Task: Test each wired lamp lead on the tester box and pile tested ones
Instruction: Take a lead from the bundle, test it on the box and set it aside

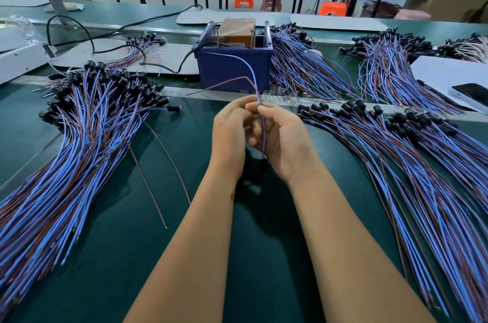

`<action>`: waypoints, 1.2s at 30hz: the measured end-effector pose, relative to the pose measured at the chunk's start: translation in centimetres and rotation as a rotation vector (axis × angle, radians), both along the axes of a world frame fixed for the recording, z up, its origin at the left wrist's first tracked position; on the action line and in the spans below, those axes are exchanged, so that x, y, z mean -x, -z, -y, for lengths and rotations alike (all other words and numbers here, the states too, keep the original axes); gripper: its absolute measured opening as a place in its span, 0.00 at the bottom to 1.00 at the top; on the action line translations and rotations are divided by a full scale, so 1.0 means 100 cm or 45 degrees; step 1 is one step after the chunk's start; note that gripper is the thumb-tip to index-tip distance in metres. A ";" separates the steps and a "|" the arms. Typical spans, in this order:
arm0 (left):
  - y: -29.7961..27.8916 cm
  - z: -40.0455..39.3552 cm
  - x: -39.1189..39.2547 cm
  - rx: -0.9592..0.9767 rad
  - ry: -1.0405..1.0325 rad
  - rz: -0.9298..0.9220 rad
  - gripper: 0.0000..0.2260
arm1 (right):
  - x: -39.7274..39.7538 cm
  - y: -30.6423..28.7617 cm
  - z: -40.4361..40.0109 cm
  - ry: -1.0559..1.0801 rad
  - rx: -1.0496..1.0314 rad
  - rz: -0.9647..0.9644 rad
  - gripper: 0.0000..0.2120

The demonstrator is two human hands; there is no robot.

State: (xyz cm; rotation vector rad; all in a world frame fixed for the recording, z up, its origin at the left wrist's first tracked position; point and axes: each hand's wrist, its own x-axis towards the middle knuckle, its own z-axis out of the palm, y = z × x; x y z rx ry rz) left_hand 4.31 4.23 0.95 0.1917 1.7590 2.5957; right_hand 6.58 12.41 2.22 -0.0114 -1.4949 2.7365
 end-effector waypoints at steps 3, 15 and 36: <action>-0.002 0.007 0.002 -0.132 0.057 0.018 0.19 | 0.000 0.003 -0.008 -0.069 -0.095 0.011 0.13; -0.002 0.017 0.004 -0.341 0.002 0.163 0.07 | -0.006 0.009 -0.029 -0.711 -0.242 0.056 0.16; 0.016 0.004 0.006 1.060 -0.014 -0.278 0.09 | 0.010 0.025 -0.016 0.619 -1.039 0.065 0.04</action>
